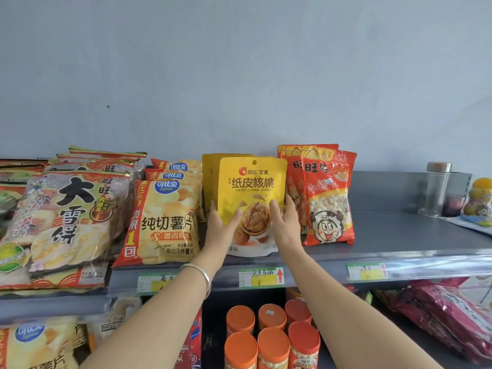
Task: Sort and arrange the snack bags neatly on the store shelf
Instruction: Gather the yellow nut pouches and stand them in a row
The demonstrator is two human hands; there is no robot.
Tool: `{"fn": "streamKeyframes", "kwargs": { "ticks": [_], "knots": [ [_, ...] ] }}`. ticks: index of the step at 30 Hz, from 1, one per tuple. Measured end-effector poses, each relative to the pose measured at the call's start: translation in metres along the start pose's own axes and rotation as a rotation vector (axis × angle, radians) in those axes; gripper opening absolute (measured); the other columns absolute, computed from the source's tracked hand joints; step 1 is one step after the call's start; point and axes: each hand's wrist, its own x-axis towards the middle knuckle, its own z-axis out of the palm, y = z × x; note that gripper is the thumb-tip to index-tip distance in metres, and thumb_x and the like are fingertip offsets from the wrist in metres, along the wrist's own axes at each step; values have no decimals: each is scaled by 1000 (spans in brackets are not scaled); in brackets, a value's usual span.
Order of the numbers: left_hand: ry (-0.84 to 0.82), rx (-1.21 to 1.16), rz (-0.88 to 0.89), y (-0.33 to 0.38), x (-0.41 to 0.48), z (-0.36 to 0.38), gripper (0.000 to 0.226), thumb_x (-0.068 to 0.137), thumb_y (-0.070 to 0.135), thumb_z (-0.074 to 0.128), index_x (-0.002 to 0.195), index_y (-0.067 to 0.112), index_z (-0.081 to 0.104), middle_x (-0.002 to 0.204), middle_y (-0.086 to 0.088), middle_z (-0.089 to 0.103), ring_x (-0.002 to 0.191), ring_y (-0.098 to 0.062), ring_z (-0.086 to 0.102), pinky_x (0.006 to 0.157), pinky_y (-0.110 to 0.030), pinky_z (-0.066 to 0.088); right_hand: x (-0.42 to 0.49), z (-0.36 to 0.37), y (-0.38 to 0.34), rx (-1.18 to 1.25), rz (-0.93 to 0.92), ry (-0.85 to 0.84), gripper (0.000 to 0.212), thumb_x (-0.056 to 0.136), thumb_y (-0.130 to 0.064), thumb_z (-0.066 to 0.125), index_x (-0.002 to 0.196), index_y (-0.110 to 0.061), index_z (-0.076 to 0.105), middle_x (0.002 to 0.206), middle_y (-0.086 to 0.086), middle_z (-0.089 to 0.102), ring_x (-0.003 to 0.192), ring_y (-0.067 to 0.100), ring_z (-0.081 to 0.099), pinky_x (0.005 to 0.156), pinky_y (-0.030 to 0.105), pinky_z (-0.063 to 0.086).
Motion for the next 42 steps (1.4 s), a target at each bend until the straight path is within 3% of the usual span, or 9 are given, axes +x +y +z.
{"fn": "streamKeyframes", "kwargs": {
  "ticks": [6,9,12,22,27,31,35,39,42],
  "knots": [
    [17,-78,-5,-11,11,3,58,93,46,46,144,24,27,140,4,42,122,-11,40,100,-29,29,9,-1,17,35,166,-26,60,94,-57,38,144,-24,36,139,5,50,126,27,47,105,47,38],
    [40,9,59,-14,10,3,50,96,42,41,140,20,33,135,0,46,114,-10,43,96,-27,32,7,1,22,-32,115,-2,43,97,-53,34,109,-18,56,101,1,63,99,26,56,84,42,44],
    [38,124,113,-20,7,2,46,96,45,37,137,25,37,129,1,51,116,-15,49,93,-29,36,5,3,27,-37,84,86,41,99,-49,31,92,-14,53,81,-2,58,85,25,55,71,38,41],
    [96,395,224,-26,-1,6,48,96,51,28,137,29,38,129,0,53,115,-21,52,88,-32,42,6,0,27,6,78,130,46,101,-45,28,125,-15,53,116,8,63,109,28,56,84,37,43],
    [114,302,369,-7,-8,1,41,98,37,35,135,19,43,127,-2,51,122,-17,43,99,-28,33,6,-11,17,29,3,159,52,102,-37,33,148,-15,29,149,7,38,137,24,35,107,35,30],
    [157,365,371,22,0,-8,46,100,33,35,138,9,40,136,-7,46,128,-19,40,107,-33,31,17,-31,-7,-137,-189,196,46,101,-36,36,143,-18,38,142,6,42,129,20,39,96,29,31],
    [159,412,437,64,20,-17,39,101,29,33,131,7,46,130,-8,50,124,-20,43,100,-26,32,42,-42,-50,-269,-351,205,37,100,-33,36,130,-18,52,131,7,50,122,26,42,101,40,35],
    [138,527,490,95,53,-30,32,101,23,34,120,8,56,120,-8,54,117,-21,47,92,-23,33,74,-45,-91,-401,-434,157,32,99,-29,39,119,-18,61,128,6,52,119,28,43,88,36,37],
    [62,662,459,110,89,-39,27,99,19,41,120,14,57,127,-8,53,121,-21,46,97,-29,35,100,-41,-115,-575,-472,38,30,98,-26,39,116,-18,63,123,4,58,116,29,46,82,35,43]
  ]
}}
